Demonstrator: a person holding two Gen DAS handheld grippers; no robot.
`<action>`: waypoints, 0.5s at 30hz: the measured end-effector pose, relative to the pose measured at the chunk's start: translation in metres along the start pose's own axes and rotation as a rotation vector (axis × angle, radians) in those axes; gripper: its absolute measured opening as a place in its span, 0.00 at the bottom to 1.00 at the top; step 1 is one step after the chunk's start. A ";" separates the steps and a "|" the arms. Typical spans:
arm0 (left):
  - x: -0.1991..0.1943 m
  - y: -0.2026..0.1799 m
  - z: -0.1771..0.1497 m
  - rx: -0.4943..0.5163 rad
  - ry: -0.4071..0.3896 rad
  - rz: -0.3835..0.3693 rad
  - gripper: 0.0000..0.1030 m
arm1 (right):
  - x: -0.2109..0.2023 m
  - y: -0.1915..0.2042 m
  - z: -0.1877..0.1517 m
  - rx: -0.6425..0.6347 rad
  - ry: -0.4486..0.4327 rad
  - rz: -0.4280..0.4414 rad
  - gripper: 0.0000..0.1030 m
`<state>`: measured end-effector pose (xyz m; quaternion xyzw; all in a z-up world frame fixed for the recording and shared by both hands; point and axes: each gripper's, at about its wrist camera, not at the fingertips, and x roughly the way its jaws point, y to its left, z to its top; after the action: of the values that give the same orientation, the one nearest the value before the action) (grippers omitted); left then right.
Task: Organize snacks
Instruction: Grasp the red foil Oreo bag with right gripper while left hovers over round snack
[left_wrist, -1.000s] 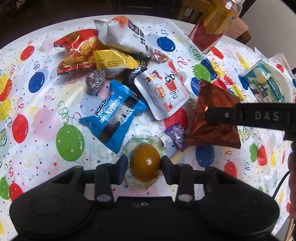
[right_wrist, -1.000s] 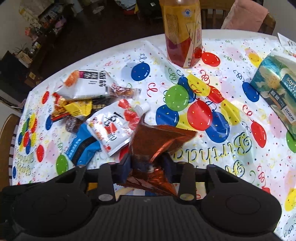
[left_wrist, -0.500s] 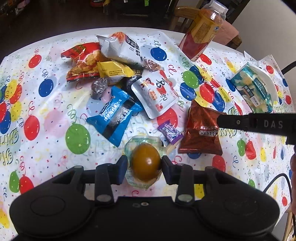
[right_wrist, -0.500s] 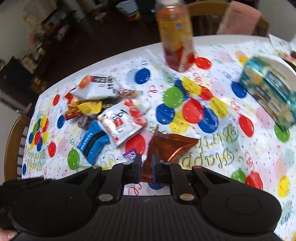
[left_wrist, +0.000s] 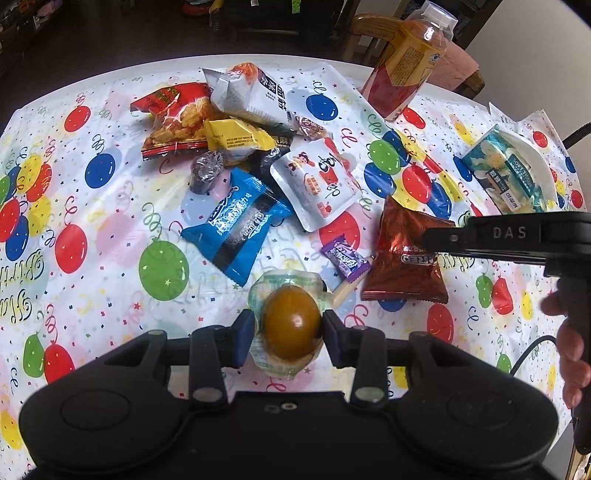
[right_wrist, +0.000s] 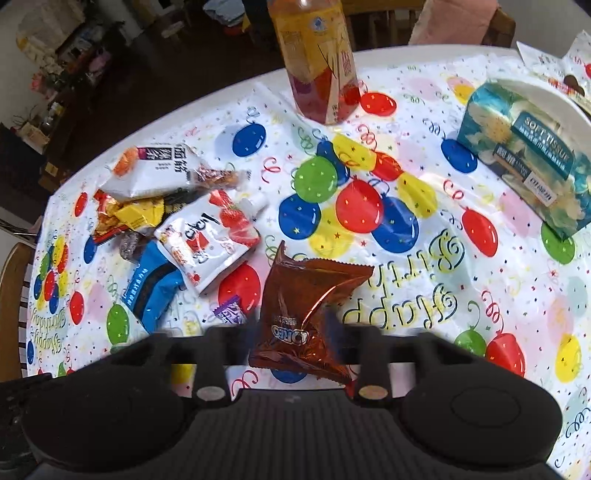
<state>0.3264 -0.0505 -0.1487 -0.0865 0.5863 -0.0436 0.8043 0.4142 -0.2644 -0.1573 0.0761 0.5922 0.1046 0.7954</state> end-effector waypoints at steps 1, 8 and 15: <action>0.000 0.000 0.000 -0.001 0.000 -0.001 0.36 | 0.001 0.001 0.000 0.001 -0.011 -0.006 0.70; 0.005 0.003 0.002 -0.008 0.006 0.007 0.36 | 0.021 0.006 0.007 0.004 -0.007 -0.023 0.69; 0.008 0.008 0.001 -0.018 0.015 0.009 0.36 | 0.048 0.007 0.008 0.008 0.026 -0.050 0.69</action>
<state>0.3294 -0.0439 -0.1576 -0.0906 0.5929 -0.0353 0.7994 0.4347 -0.2454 -0.1979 0.0631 0.6045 0.0831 0.7898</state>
